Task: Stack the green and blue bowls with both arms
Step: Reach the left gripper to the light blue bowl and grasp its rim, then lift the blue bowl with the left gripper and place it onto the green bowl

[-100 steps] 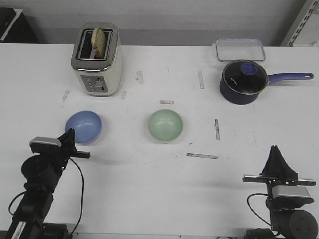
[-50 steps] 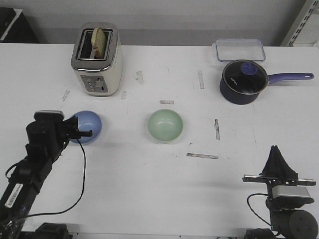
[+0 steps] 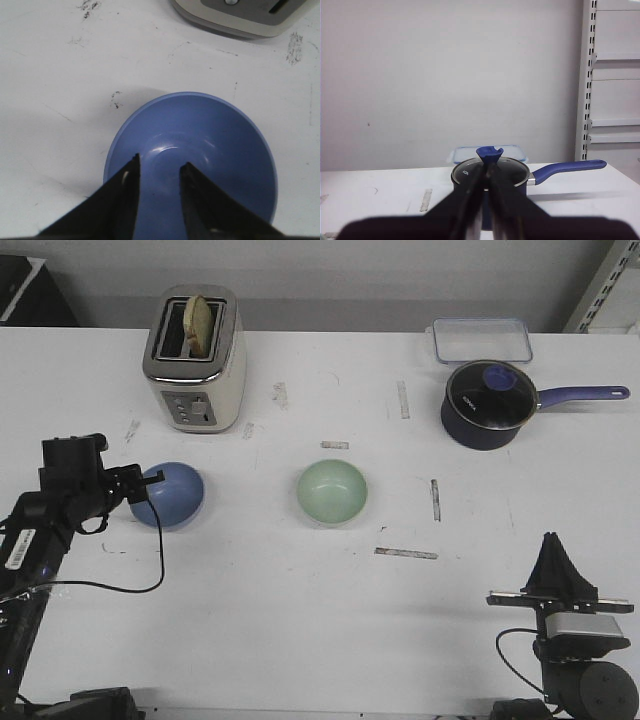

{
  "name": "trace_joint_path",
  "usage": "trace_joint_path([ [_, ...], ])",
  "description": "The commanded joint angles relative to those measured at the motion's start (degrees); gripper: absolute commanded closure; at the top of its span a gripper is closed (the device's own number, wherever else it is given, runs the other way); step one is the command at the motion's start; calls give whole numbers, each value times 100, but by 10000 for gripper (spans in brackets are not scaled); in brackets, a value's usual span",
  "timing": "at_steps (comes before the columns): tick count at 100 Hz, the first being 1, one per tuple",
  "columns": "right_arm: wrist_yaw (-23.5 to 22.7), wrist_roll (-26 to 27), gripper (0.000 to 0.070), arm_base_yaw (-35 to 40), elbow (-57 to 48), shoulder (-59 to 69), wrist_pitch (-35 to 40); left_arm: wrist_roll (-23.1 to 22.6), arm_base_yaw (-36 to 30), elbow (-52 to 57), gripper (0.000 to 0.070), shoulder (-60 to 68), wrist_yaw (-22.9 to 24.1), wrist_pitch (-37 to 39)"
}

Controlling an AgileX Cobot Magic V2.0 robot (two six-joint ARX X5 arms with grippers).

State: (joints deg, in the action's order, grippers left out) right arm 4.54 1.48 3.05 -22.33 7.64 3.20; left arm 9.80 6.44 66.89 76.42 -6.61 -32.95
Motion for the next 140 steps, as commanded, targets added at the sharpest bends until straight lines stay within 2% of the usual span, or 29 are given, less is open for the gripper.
trace_joint_path([
  [1,2,-20,696,15,-26,-13,-61,-26,153,162,401,136,-354,-2],
  [6,2,-20,696,15,-26,-13,-59,-7,297,197,310,192,-555,0],
  [14,2,-20,696,15,-26,-13,-59,17,490,201,162,223,-568,-33],
  [19,0,-20,695,15,-26,-13,-59,-13,603,201,134,232,-568,-87],
  [39,0,-20,696,15,-26,-13,-61,-31,828,201,140,352,-573,-214],
  [55,0,-20,696,15,-26,-13,-61,-31,824,201,217,603,-715,-232],
  [71,0,-20,695,15,-26,-13,-61,-33,817,201,217,984,-1005,-345],
  [89,0,-20,696,15,-26,-13,-61,-136,732,201,221,1379,-1014,-470],
  [97,0,-20,695,15,-26,-13,-61,-140,693,201,278,1480,-1012,-487],
  [112,0,-20,696,15,-26,-13,-61,-138,656,201,497,1554,-992,-341],
  [125,2,-20,696,15,-26,-13,-61,-133,656,201,561,1556,-992,-297],
  [140,2,-20,696,15,-26,-13,-61,-111,654,201,691,1554,-973,-299],
])
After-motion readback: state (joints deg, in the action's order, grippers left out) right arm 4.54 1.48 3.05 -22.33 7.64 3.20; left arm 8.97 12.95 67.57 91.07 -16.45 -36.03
